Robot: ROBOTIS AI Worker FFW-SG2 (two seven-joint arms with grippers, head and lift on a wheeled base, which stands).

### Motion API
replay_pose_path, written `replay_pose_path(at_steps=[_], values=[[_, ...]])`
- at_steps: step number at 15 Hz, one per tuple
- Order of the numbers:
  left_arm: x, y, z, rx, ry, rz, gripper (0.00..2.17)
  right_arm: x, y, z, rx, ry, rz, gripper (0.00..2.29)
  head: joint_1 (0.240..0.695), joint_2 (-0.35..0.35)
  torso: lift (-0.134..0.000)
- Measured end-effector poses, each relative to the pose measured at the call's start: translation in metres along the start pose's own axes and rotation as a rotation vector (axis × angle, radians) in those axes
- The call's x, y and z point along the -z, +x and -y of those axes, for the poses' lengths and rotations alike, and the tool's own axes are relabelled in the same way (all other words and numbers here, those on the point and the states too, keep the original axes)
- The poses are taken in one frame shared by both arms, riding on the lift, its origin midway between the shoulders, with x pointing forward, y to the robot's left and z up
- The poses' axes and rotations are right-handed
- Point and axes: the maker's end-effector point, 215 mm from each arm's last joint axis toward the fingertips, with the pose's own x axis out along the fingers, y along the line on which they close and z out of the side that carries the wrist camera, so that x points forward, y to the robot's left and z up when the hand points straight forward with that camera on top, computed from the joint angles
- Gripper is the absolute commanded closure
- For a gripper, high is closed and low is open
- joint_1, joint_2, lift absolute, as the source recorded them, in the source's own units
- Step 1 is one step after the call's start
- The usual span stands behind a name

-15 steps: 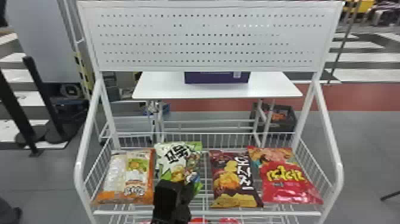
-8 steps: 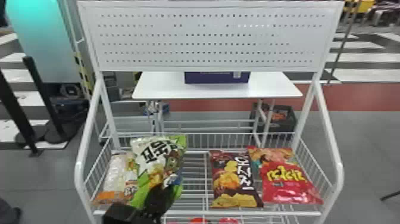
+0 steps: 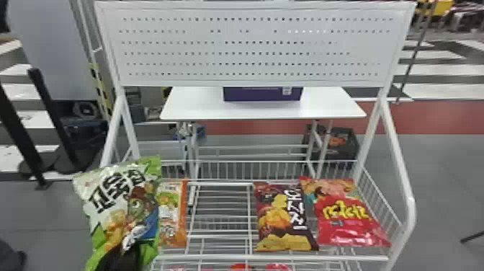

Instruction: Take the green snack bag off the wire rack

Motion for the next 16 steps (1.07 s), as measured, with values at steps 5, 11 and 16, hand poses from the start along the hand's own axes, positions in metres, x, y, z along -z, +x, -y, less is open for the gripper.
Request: replay_pose_path(at_steps=[5, 11, 16], values=[[-0.006, -0.037, -0.017, -0.041, -0.012, 0.037, 1.79, 0.003, 0.000, 0.001, -0.001, 0.002, -0.005, 0.17, 0.499, 0.000, 0.000], [-0.010, -0.053, -0.031, -0.072, -0.004, 0.053, 1.79, 0.004, -0.001, -0.001, -0.004, 0.006, -0.009, 0.17, 0.499, 0.000, 0.000], [-0.014, -0.055, -0.031, -0.070, -0.006, 0.067, 1.79, 0.001, -0.003, -0.003, -0.008, 0.007, -0.006, 0.17, 0.499, 0.000, 0.000]])
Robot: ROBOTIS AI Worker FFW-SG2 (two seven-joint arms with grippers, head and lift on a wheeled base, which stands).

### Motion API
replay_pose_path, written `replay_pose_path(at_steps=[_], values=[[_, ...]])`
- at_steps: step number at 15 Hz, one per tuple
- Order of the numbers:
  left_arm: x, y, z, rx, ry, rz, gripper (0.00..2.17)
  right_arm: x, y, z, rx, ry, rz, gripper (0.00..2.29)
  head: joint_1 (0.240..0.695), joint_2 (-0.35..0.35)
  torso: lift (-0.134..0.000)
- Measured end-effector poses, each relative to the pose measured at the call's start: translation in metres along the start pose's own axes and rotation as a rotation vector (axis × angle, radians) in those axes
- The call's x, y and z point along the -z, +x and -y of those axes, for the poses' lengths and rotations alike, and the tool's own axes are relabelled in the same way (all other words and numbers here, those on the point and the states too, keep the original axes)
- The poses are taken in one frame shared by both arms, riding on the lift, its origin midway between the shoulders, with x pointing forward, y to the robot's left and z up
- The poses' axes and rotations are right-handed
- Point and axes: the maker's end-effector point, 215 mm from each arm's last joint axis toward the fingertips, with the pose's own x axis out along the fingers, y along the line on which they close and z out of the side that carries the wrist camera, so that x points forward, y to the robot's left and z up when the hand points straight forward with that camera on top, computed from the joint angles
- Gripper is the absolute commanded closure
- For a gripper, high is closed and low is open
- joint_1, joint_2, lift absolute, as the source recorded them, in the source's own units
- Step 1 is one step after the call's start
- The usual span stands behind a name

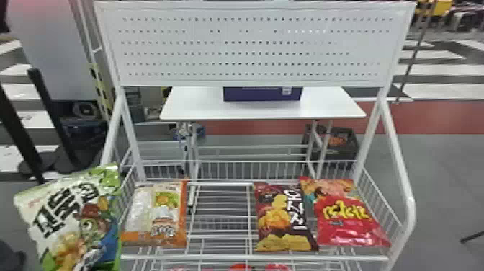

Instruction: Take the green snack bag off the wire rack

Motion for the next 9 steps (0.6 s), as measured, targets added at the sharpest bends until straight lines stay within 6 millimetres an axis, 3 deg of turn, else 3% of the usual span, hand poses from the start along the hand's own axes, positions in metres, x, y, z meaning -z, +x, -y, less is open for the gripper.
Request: replay_pose_path(at_steps=[9], values=[[-0.0002, 0.0002, -0.0070, -0.011, 0.008, 0.008, 1.79, -0.0039, -0.0017, 0.0011, 0.003, -0.003, 0.009, 0.17, 0.499, 0.000, 0.000]])
